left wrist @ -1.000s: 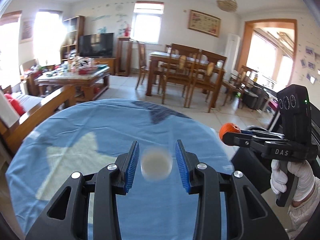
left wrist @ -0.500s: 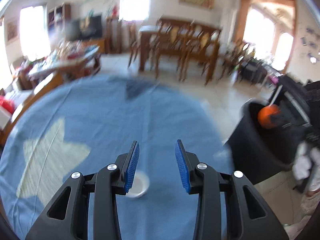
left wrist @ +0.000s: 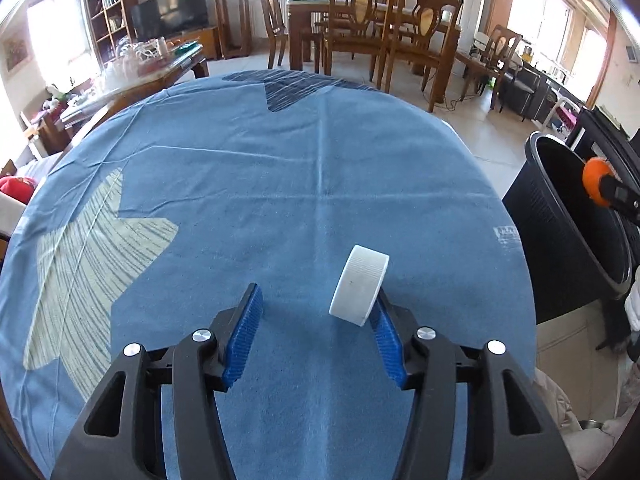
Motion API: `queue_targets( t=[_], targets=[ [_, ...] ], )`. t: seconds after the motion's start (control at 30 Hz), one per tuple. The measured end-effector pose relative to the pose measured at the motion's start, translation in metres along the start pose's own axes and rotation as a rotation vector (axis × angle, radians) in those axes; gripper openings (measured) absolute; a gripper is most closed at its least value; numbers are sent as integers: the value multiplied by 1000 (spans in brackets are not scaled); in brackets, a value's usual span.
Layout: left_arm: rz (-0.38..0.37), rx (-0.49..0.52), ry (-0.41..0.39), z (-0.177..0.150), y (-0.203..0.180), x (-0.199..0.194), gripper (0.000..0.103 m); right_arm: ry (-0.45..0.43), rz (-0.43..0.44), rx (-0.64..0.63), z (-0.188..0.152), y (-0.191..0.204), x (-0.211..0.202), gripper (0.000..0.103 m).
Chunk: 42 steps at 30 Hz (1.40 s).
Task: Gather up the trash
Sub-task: 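Carry the cup and orange over the black bin and open both tools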
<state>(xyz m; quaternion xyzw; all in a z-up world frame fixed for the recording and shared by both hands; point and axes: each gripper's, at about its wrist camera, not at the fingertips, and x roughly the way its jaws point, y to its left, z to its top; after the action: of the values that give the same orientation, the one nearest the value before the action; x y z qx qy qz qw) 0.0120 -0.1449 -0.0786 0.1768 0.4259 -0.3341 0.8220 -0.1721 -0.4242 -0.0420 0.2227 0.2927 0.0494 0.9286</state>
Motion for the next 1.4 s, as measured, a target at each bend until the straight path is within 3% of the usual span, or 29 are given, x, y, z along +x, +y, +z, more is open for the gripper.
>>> queue_targets(
  t=[0.33, 0.47, 0.67, 0.77, 1.1, 1.4],
  targets=[
    [-32, 46, -58, 15, -16, 0, 17, 11, 9, 24, -10, -4, 0, 38],
    [-61, 82, -47, 16, -22, 5, 17, 4, 8, 33, -13, -8, -5, 38],
    [-48, 87, -81, 17, -26, 1, 16, -9, 7, 45, -16, -13, -12, 38],
    [-95, 87, -111, 20, -36, -5, 16, -17, -2, 49, -18, -18, -17, 38],
    [-226, 235, -175, 46, -120, -13, 17, -75, -78, 100, -26, -52, -47, 38],
    [-377, 333, -165, 61, -195, 8, 17, -117, -204, 154, -39, -96, -83, 38]
  ],
)
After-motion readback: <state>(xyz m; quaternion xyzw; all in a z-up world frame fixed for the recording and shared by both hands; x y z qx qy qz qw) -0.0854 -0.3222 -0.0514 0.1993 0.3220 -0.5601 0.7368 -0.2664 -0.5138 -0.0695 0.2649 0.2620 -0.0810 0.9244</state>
